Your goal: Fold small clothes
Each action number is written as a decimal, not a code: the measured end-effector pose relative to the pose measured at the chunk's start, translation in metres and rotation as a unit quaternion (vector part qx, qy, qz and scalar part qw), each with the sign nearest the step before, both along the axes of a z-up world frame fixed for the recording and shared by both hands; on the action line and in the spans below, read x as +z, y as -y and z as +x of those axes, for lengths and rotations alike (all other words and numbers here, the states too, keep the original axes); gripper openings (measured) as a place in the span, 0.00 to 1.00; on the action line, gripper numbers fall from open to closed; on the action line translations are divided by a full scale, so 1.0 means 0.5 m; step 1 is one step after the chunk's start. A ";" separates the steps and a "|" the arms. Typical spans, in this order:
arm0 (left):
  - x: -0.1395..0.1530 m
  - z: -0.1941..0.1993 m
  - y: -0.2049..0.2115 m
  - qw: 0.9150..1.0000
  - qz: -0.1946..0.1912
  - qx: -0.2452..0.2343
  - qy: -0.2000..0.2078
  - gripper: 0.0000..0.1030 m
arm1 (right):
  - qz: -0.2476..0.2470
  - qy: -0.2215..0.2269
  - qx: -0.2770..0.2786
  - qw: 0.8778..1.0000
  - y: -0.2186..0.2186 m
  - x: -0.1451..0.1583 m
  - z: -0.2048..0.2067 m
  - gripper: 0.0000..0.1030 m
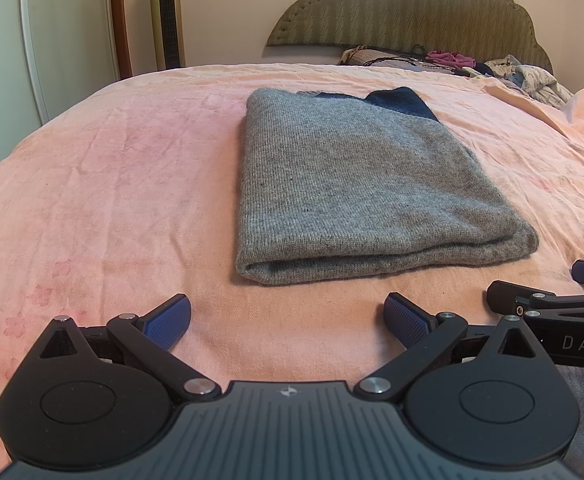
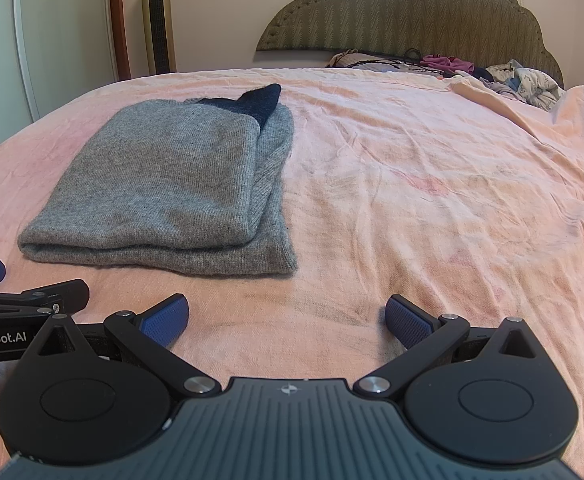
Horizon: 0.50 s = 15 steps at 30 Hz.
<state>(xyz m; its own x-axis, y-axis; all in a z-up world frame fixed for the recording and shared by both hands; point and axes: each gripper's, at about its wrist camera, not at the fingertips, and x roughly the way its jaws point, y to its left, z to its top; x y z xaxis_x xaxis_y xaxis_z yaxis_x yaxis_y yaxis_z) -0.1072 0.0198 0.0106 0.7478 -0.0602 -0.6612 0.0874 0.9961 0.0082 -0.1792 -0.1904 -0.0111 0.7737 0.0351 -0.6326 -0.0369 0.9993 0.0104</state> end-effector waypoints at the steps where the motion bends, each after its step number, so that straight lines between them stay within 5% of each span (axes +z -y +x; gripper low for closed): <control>1: 0.000 0.000 0.000 1.000 0.000 0.000 0.000 1.00 | 0.000 0.000 0.000 1.000 0.000 0.000 0.000 1.00; 15: 0.002 -0.001 -0.003 1.000 0.000 0.011 0.001 1.00 | 0.000 0.000 0.000 1.000 0.000 0.000 0.000 1.00</control>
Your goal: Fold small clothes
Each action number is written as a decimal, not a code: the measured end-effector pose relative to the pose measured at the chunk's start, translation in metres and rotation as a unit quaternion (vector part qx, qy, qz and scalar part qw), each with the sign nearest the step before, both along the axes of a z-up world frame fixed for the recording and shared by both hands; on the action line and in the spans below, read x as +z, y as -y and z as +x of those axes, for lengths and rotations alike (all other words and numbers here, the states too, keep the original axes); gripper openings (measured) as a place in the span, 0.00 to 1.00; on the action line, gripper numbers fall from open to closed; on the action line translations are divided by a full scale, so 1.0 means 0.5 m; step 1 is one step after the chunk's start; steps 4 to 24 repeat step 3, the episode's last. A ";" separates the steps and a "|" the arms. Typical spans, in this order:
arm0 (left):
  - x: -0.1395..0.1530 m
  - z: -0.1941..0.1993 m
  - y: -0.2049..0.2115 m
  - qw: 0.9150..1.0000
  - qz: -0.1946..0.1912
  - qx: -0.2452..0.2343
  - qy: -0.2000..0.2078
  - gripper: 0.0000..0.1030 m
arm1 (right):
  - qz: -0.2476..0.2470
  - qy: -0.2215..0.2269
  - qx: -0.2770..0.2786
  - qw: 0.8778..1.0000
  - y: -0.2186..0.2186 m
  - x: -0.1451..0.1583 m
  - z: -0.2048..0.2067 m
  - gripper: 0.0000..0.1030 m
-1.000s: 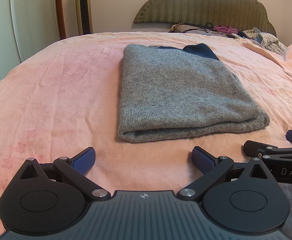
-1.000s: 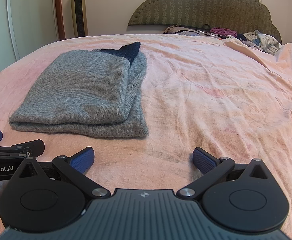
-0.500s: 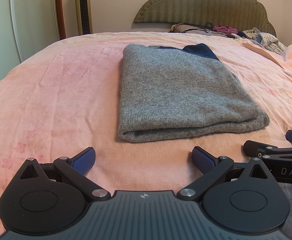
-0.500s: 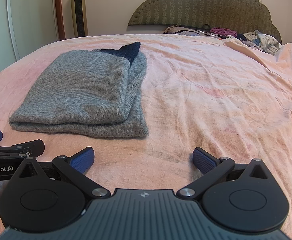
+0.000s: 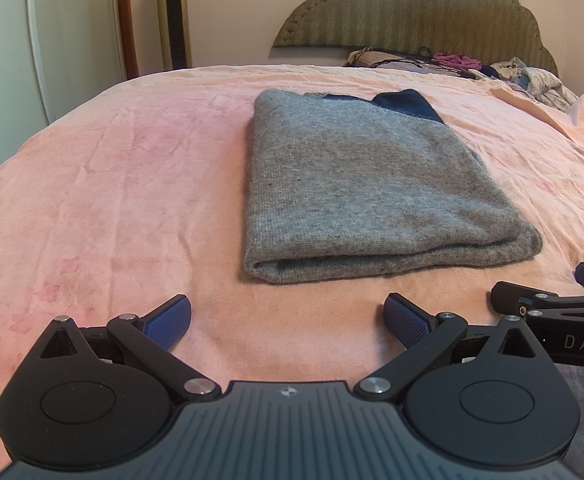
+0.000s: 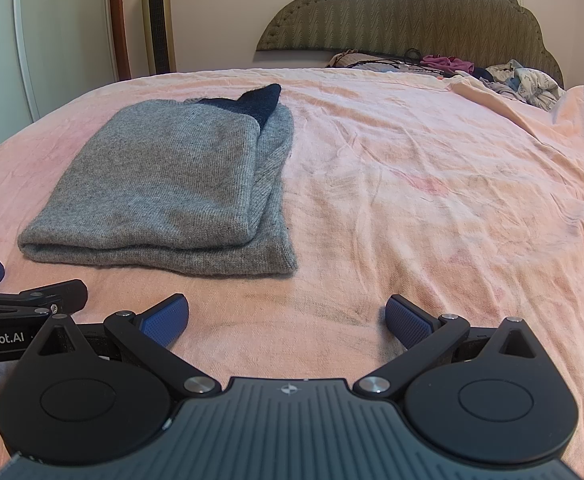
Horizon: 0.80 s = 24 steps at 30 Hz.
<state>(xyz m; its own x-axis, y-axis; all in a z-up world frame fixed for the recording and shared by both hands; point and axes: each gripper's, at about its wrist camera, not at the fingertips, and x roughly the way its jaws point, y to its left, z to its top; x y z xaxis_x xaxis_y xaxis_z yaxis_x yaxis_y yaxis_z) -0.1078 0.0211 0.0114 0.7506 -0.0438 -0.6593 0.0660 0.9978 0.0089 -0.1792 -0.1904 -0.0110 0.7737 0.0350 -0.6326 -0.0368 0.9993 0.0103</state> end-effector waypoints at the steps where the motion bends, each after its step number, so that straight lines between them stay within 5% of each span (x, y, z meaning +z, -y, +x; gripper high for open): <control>1: 0.000 0.000 -0.003 1.000 -0.003 -0.004 0.000 1.00 | 0.000 0.000 0.000 1.000 0.000 0.000 0.000 1.00; 24: 0.001 -0.003 -0.006 1.000 -0.005 -0.009 -0.001 1.00 | 0.000 0.000 0.000 1.000 0.000 0.000 0.000 1.00</control>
